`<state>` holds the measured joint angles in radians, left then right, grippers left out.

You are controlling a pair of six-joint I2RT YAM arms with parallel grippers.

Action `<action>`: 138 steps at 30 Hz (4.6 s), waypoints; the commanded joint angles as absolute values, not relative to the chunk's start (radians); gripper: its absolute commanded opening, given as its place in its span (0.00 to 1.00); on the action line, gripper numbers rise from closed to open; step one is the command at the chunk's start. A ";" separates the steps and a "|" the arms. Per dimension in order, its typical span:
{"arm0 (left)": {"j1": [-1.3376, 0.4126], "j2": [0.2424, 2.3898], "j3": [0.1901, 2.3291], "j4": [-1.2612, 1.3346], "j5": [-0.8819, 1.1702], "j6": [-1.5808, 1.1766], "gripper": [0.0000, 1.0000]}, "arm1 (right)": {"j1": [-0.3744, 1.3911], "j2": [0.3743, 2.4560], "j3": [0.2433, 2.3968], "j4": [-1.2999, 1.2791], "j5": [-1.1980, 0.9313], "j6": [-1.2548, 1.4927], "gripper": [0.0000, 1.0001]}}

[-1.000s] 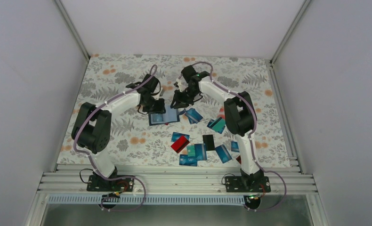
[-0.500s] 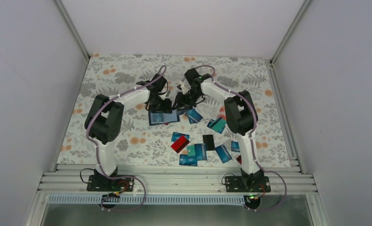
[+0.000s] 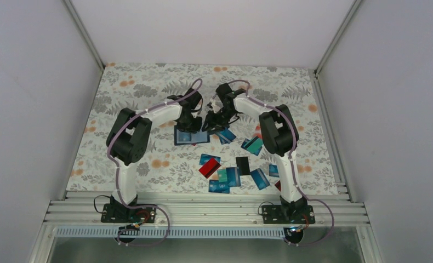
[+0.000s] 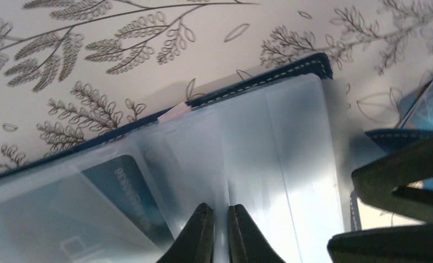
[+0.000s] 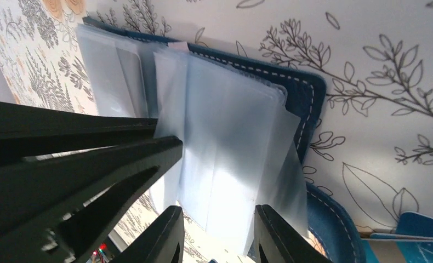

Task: Put the credit cards into the card holder

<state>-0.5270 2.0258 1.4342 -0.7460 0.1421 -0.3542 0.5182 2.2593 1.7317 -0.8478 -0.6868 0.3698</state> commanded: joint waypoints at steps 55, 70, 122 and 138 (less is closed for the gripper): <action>-0.422 1.744 1.282 -0.652 0.307 -0.436 0.27 | 0.543 2.308 1.772 -0.740 -0.980 0.403 0.04; -0.377 1.483 0.991 -0.565 0.354 -0.426 0.28 | 0.594 2.495 1.993 -0.761 -1.060 0.475 0.24; -0.466 1.951 1.326 -0.697 0.348 -0.209 0.28 | 0.446 2.200 1.631 -0.752 -0.988 0.275 0.23; -0.442 1.869 1.246 -0.670 0.268 -0.204 0.27 | 0.480 2.327 1.639 -0.790 -0.817 0.286 0.16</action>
